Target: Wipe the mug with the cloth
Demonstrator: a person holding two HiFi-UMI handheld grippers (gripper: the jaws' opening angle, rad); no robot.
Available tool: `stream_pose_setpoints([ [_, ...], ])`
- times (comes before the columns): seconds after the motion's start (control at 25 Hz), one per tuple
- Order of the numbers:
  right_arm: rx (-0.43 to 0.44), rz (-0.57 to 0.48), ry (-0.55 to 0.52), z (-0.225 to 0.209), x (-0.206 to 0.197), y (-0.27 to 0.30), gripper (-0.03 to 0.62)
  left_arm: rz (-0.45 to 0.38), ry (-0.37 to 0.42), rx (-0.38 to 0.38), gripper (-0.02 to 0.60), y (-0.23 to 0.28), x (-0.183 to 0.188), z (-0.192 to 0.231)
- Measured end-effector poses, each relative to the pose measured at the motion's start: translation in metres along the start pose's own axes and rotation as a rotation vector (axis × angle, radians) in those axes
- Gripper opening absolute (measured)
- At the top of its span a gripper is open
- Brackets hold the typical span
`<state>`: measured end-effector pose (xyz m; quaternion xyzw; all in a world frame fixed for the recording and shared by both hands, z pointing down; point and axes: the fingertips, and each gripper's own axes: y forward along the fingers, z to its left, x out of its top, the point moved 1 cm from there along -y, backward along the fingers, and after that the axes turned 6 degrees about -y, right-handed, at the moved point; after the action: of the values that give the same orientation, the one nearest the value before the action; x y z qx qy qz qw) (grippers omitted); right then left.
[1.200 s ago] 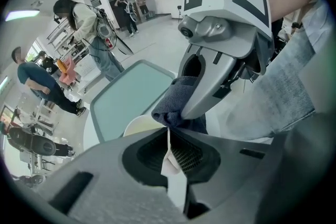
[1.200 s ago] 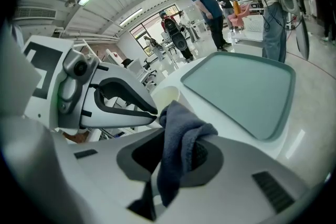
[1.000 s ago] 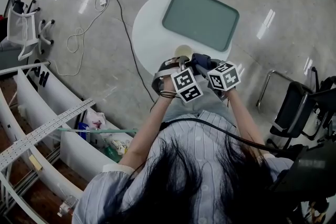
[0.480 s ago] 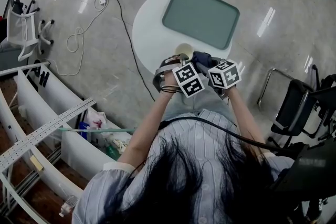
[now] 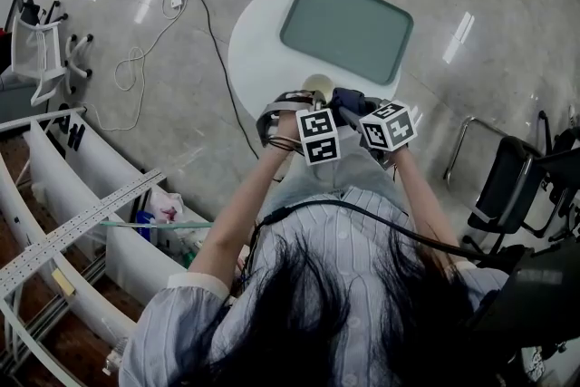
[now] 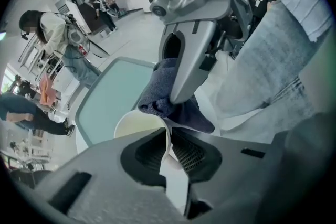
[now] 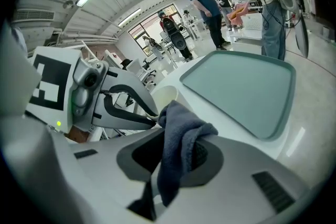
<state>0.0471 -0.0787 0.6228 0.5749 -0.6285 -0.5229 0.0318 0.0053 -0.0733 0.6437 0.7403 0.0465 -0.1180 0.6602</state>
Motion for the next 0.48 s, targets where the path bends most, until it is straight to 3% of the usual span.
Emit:
stream_pose_setpoints([
  [0.48, 0.022, 0.022, -0.035, 0.007, 0.001, 0.002, 0.08, 0.106, 0.562, -0.026, 0.048, -0.003, -0.021, 0.007],
])
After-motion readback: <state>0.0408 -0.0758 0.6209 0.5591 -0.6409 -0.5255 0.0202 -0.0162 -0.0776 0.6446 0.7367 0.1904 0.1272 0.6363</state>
